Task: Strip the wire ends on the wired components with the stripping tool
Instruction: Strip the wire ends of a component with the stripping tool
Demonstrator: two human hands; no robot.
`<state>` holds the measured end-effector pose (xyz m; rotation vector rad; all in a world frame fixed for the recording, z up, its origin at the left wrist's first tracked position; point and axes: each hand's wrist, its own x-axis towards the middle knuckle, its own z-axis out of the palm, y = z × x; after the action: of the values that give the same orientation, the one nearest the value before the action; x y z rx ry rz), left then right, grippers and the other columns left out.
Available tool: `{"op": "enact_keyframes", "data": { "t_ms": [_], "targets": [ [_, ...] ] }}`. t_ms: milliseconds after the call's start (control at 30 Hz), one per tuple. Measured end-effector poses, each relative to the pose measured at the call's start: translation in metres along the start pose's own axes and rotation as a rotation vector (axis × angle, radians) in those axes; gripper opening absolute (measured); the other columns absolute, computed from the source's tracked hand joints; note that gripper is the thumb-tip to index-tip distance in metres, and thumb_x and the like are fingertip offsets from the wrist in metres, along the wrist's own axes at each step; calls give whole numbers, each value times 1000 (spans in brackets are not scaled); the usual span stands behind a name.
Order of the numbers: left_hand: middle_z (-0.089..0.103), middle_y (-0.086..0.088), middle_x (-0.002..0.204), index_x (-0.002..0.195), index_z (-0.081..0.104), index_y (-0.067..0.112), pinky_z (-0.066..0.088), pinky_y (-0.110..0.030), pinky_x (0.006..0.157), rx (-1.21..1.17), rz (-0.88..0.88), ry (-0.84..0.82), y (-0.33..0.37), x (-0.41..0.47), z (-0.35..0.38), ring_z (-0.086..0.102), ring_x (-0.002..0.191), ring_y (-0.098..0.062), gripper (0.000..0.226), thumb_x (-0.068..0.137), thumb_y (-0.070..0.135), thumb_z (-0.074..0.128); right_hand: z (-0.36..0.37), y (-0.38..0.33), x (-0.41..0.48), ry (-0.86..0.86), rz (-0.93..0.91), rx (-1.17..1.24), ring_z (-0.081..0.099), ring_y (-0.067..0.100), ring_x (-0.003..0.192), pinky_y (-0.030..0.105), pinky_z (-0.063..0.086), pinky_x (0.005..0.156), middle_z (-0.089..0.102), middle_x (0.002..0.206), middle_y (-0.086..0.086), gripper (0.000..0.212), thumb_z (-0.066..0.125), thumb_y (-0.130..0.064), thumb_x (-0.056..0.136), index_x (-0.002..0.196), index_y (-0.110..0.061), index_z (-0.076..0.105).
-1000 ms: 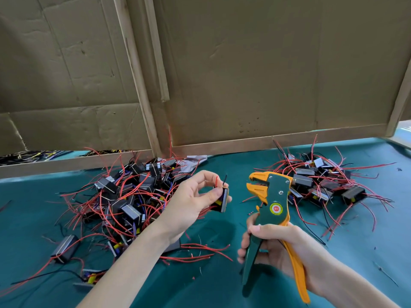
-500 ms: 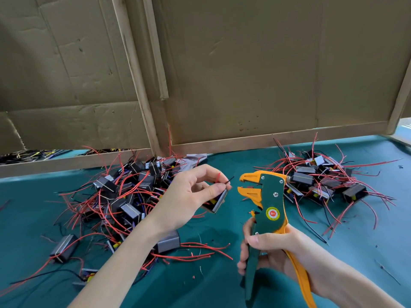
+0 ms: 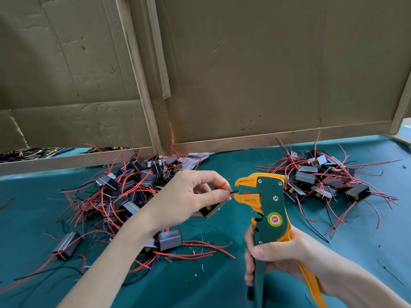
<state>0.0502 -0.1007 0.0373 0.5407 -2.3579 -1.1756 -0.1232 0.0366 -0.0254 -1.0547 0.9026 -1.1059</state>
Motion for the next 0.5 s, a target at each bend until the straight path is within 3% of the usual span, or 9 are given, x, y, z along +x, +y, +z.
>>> {"op": "enact_keyframes", "data": {
  "t_ms": [133,267,500],
  "targets": [
    [63,10,63,80,71,28,37,-10,58,20,-11,-35,3,-1,-3,49,58,-3,6,85,24,70,0,-3,-3,-20,6,-38,64,37,72,40,53,70,63,75,23,13,71,-15,73,75,-6,62],
    [67,-8,73,79,72,31,41,-21,63,50,-9,-64,6,-2,-8,52,64,-8,4,82,30,70,2,-4,-6,-13,19,-62,64,35,70,39,53,70,64,74,21,15,74,-18,75,78,-9,63],
    [64,0,66,82,74,22,38,-21,59,85,0,-96,6,-2,-11,48,61,-7,4,84,24,71,12,2,-5,58,50,-44,59,27,47,32,52,54,60,54,15,21,79,-25,70,66,-13,63]
  ]
}}
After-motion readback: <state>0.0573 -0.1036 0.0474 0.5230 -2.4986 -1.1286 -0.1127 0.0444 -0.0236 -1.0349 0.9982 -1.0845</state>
